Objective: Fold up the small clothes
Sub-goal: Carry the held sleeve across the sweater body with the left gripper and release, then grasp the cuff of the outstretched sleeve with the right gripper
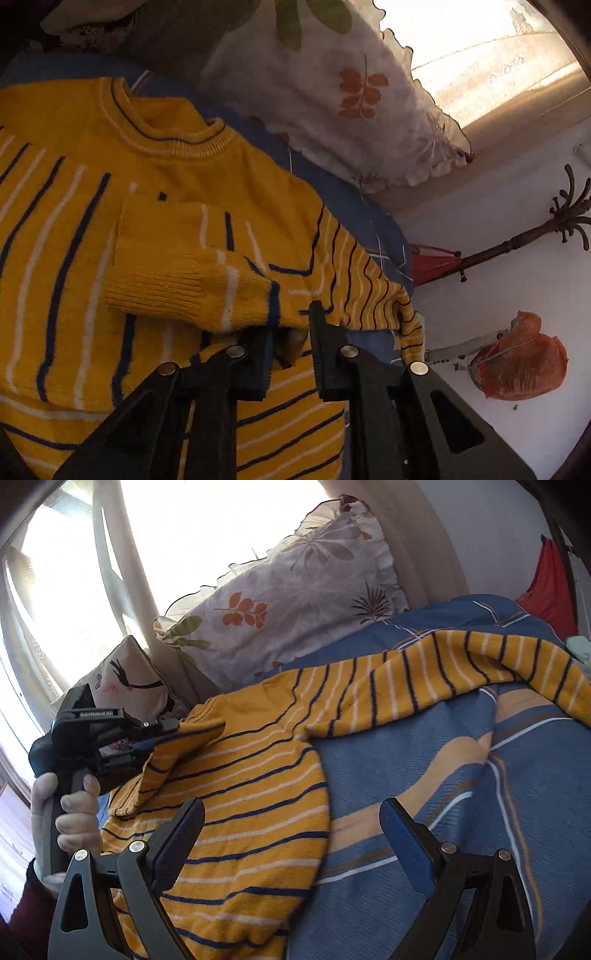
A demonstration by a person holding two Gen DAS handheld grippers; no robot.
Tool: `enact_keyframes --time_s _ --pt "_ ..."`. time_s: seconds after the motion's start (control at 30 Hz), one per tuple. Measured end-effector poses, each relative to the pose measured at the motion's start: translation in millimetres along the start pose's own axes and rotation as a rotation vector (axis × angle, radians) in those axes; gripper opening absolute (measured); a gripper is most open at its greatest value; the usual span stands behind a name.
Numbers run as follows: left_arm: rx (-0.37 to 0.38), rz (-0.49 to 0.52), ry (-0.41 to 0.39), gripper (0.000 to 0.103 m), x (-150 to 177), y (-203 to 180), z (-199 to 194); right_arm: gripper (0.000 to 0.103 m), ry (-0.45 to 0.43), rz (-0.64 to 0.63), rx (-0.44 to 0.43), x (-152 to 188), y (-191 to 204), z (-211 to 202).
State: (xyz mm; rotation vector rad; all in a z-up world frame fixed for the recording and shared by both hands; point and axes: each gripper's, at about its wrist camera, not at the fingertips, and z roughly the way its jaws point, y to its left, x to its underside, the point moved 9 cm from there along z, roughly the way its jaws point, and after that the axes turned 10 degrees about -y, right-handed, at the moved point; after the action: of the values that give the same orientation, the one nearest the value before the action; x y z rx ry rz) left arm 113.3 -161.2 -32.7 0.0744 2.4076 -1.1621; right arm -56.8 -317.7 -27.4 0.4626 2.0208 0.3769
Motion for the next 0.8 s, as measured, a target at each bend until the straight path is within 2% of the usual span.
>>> enact_keyframes --time_s 0.03,0.1,0.17,0.23,0.3,0.37,0.47,0.57,0.67,0.8 --pt "0.013 0.006 0.003 0.024 5.3 -1.4 -3.3 0.098 0.001 0.009 0.008 -1.8 -5.8 -0.4" --pt "0.054 0.016 0.005 0.039 11.2 -5.0 -20.9 0.098 0.004 0.018 0.014 -4.8 -12.3 1.3" --pt "0.088 0.026 -0.011 0.047 10.6 -7.1 -43.8 0.098 0.013 0.019 0.01 -7.3 -12.5 7.4" --pt "0.091 0.051 -0.047 0.053 11.6 -2.7 -76.3 0.098 0.024 0.009 -0.018 -9.4 -3.7 14.8" --pt "0.059 0.069 -0.099 0.064 13.9 10.7 -108.6 0.098 0.032 -0.023 -0.048 -11.8 13.1 23.0" --pt "-0.016 0.083 -0.174 0.066 12.7 32.0 -141.0 0.098 0.042 -0.066 -0.08 -12.5 32.2 29.8" --pt "-0.2 0.072 -0.264 0.066 17.5 80.3 -181.9 0.098 0.065 -0.131 -0.12 -11.2 60.9 42.3" --pt "-0.3 0.026 -0.278 0.066 36.0 119.7 -204.7 0.098 0.088 -0.251 -0.152 -7.9 93.8 57.8" --pt "-0.324 -0.017 -0.256 0.066 55.2 145.6 -207.4 0.098 0.108 -0.439 -0.169 1.2 128.3 78.9" --pt "-0.299 0.01 -0.196 0.066 81.0 138.5 -183.9 0.098 0.166 -0.694 -0.151 26.7 165.8 114.2"
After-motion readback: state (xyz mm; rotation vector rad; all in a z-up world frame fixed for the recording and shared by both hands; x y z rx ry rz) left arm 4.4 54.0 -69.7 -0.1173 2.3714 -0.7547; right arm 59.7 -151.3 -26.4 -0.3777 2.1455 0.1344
